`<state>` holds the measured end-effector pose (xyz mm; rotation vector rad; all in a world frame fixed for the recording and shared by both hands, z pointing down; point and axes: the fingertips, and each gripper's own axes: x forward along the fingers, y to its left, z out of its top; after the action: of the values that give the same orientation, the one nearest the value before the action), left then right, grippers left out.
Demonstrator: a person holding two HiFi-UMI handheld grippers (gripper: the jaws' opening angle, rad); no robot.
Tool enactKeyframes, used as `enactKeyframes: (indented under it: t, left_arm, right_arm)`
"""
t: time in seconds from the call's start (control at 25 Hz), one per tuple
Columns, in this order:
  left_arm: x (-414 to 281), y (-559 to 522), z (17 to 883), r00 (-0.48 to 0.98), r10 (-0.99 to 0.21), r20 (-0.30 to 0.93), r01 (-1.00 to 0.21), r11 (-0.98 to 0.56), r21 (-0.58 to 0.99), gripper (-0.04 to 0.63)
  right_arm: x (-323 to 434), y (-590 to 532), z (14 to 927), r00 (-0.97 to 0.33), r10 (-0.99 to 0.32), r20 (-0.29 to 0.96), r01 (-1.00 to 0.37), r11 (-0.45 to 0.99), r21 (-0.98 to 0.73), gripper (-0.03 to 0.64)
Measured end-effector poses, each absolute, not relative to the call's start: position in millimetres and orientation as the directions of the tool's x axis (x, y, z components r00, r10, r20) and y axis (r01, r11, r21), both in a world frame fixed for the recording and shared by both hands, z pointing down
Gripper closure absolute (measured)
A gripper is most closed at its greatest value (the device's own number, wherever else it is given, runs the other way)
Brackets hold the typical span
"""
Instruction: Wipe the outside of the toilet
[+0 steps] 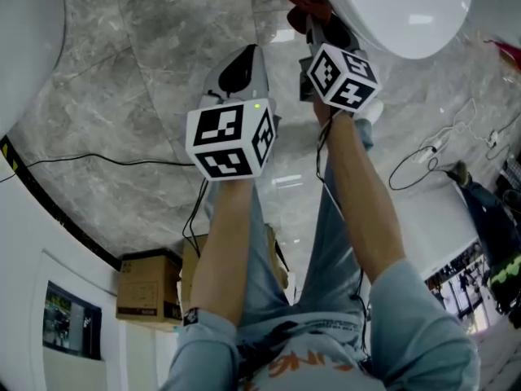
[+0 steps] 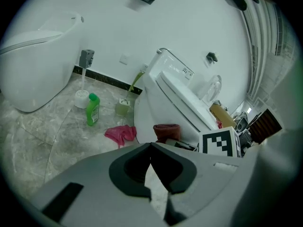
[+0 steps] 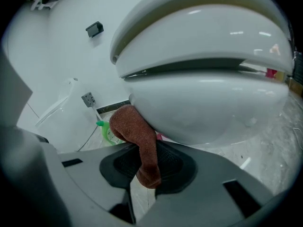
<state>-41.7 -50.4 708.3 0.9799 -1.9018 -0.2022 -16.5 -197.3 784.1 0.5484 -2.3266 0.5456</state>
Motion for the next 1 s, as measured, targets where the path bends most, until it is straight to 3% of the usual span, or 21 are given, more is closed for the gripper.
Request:
enactKeyframes:
  t: [0.44,1.0]
  left_arm:
    - [6,-64,701,-0.281,-0.620,0.732,-0.497,0.747,0.442,0.600]
    - [94,-161,700,-0.193,-0.625,0.757,-0.616,0.677,0.402,0.600]
  right_arm:
    - [26,-210,782,-0.698,-0.132,0.704,-0.404,0.884,-0.235,0.538]
    - [77,-254,777,-0.693,-0.054,0.719,-0.221,0.965,-0.141,0.538]
